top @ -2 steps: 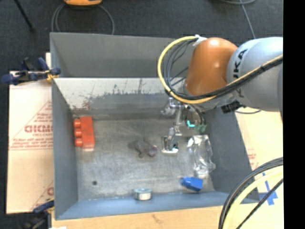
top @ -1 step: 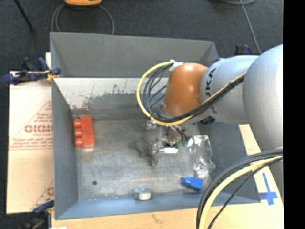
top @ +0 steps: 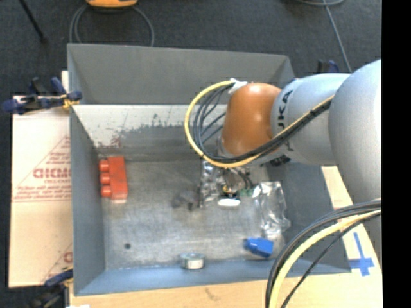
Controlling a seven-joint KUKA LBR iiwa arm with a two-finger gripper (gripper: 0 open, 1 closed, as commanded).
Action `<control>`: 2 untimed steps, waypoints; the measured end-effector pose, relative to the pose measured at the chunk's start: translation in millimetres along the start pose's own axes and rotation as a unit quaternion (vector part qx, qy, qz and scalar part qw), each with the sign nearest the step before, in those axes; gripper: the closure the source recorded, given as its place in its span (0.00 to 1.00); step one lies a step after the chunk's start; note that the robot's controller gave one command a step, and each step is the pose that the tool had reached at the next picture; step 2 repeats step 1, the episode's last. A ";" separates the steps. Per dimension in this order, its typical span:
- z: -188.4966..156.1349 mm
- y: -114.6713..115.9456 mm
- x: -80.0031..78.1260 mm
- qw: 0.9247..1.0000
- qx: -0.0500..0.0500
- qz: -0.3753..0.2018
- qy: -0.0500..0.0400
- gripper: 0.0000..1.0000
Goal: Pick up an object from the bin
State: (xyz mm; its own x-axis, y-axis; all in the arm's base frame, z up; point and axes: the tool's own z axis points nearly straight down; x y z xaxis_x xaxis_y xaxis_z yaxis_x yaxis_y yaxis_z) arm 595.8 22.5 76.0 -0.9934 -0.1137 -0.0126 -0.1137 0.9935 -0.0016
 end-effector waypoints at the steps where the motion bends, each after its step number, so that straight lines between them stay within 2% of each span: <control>1: -162.9 -33.6 14.0 0.994 0.001 -0.111 0.000 1.00; 2: -162.9 -33.6 14.0 0.994 0.001 -0.111 0.000 1.00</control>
Offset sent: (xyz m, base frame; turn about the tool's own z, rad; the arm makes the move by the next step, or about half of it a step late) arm -0.0145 -0.0328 0.1573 -0.2262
